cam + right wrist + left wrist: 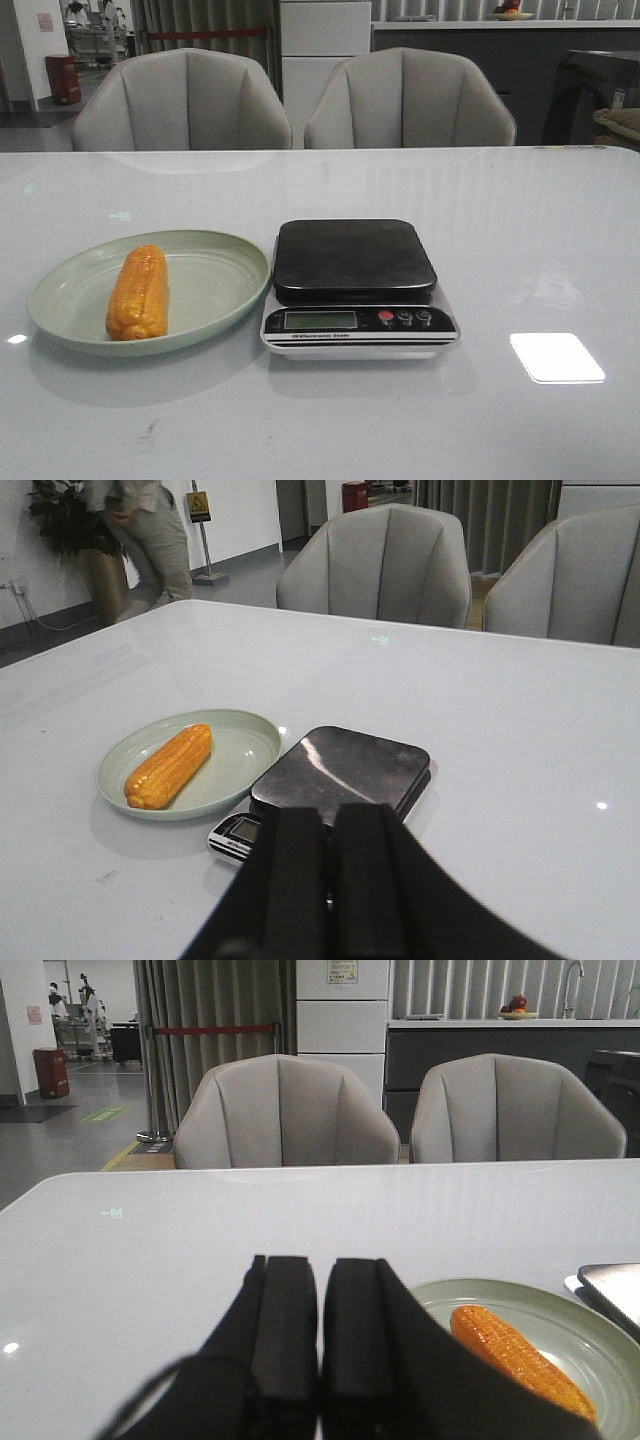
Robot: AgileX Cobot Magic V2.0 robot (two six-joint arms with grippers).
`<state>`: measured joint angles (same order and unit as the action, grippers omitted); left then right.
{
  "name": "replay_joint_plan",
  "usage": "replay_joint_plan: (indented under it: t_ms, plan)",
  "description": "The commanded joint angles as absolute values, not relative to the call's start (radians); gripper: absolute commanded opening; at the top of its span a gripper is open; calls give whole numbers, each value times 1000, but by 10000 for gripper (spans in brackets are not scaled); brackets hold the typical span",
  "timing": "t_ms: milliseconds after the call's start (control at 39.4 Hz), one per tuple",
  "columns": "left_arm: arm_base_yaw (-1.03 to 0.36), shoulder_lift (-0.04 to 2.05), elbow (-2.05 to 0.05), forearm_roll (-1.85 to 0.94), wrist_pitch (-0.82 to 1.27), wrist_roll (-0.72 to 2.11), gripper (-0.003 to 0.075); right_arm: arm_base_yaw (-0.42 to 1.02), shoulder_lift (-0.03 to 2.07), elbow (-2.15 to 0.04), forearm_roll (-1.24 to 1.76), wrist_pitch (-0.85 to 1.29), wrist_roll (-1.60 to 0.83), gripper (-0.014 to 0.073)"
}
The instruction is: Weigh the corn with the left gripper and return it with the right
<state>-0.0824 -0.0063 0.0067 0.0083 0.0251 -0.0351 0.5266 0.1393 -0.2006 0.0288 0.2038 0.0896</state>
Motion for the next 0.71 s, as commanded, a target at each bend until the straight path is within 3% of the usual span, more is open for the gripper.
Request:
replay_joint_plan:
  t_ms: [0,508,686]
  plan:
    - [-90,-27,37,0,-57,-41,113,521,148,-227,17,126,81,147]
    - [-90,-27,37,0,-57,-41,113,517,148,-207,17,122,81,147]
    - [-90,-27,37,0,-57,-41,113,409,144,-179,17,115,81,147]
